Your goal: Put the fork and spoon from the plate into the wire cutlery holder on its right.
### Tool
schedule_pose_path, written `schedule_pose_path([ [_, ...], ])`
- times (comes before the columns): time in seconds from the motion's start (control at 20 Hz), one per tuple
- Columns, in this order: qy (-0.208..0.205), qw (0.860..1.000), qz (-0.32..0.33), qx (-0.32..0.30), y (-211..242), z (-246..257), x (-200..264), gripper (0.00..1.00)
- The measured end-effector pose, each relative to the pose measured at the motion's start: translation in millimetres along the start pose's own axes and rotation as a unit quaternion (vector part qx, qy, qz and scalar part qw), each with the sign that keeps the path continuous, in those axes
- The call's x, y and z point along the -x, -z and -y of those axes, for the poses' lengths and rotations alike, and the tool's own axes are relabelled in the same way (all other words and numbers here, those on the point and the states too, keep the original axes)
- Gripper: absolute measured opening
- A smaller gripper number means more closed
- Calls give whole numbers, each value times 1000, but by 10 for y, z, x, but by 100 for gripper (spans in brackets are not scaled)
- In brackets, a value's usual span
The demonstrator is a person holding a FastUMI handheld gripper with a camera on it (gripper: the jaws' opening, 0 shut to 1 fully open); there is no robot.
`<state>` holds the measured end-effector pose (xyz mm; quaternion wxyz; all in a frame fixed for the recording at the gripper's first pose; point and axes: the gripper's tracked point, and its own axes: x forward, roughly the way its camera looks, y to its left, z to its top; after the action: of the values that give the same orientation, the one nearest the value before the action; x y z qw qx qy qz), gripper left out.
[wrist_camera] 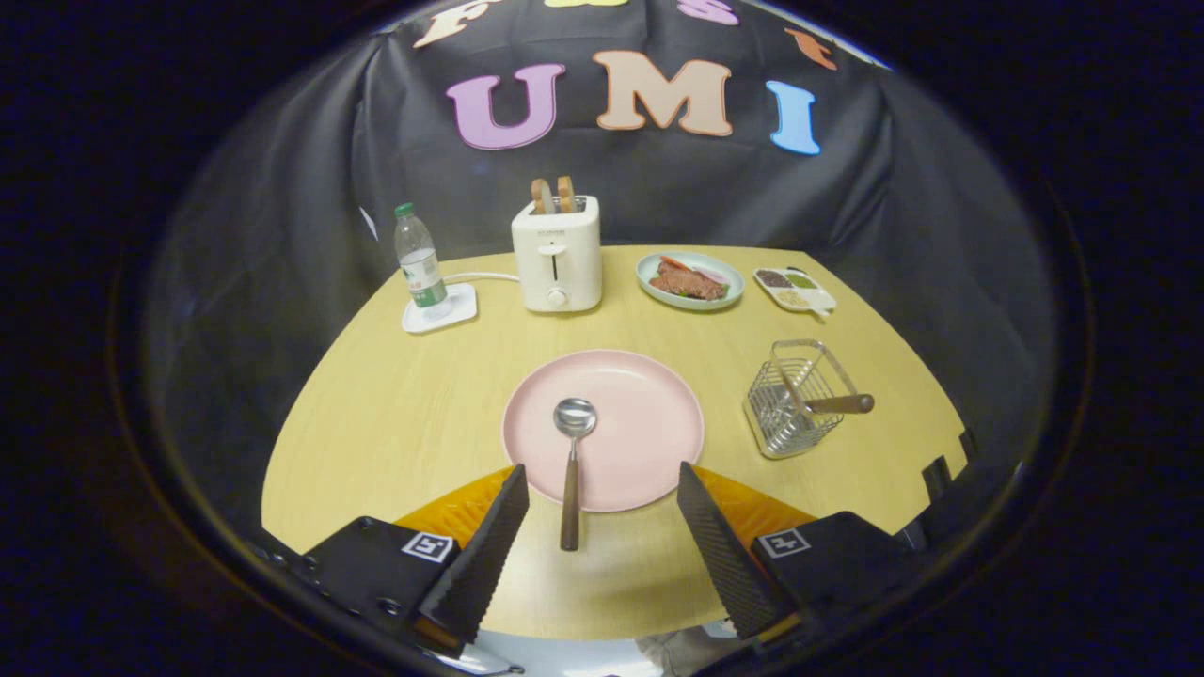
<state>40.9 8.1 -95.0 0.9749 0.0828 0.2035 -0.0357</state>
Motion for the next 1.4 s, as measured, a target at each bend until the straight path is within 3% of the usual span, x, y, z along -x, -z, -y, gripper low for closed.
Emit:
schedule_pose_path([
  [0.25,-10,997,74,30,96,-49,-153,99],
  [0.75,-4,994,92,63,516,-274,-523,95],
  [1.05,10,994,90,56,564,-236,-663,66],
  [1.4,-14,996,84,22,544,-365,-695,31],
])
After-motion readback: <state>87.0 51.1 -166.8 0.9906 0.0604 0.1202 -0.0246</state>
